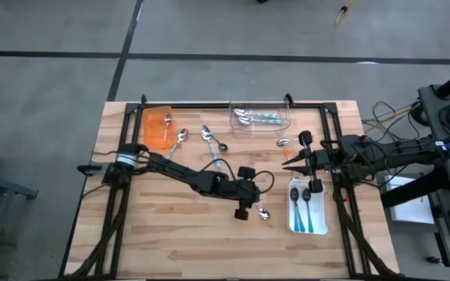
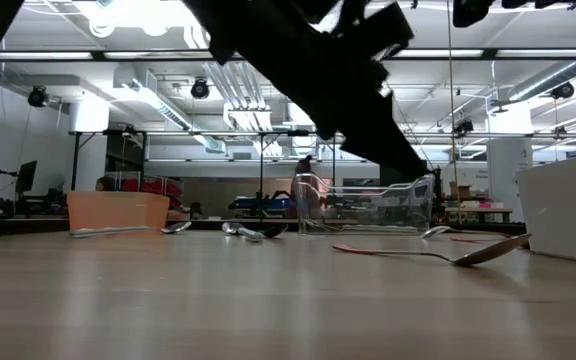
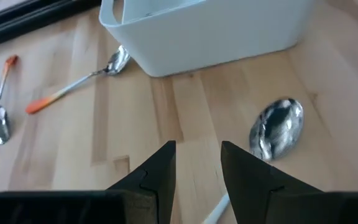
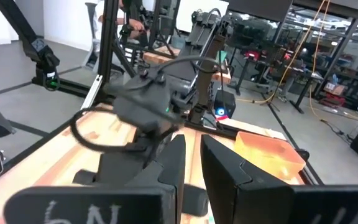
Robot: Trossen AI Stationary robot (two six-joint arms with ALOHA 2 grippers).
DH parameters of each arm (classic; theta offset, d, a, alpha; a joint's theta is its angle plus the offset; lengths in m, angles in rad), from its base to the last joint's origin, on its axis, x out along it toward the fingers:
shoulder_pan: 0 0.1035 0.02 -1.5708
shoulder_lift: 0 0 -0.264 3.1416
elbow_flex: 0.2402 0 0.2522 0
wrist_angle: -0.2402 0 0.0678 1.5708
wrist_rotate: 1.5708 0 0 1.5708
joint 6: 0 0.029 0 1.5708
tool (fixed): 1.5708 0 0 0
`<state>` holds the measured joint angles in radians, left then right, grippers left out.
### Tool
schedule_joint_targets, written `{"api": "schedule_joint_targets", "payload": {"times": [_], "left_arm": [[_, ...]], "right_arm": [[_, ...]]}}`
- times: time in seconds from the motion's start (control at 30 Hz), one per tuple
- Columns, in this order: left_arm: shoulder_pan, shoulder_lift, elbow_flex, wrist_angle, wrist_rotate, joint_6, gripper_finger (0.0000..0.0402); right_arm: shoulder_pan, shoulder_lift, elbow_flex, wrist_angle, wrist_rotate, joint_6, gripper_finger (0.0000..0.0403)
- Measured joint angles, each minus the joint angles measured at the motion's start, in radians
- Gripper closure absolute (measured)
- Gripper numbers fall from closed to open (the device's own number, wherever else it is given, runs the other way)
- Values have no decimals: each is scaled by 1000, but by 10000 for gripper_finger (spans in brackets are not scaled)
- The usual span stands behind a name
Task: Sort silverware by color (type)
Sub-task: Put the orange spoon into the orange bin
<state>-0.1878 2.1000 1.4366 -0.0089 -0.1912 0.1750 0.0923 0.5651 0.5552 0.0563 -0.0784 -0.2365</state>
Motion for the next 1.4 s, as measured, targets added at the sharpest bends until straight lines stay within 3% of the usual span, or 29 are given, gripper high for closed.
{"api": "schedule_joint_targets", "payload": {"times": [0.23,0.67,1.07,1.4], "left_arm": [[3,72,44,-20,18,8,293],[9,97,40,-58,65,-8,290],[21,103,40,-58,144,36,239],[40,103,1,-59,212,28,255]], "right_arm": [[-1,-1,0,-1,0,0,360],[-1,-1,0,-1,0,0,360],[-1,-1,0,-1,0,0,360],[-1,-1,0,-1,0,1,360]]}}
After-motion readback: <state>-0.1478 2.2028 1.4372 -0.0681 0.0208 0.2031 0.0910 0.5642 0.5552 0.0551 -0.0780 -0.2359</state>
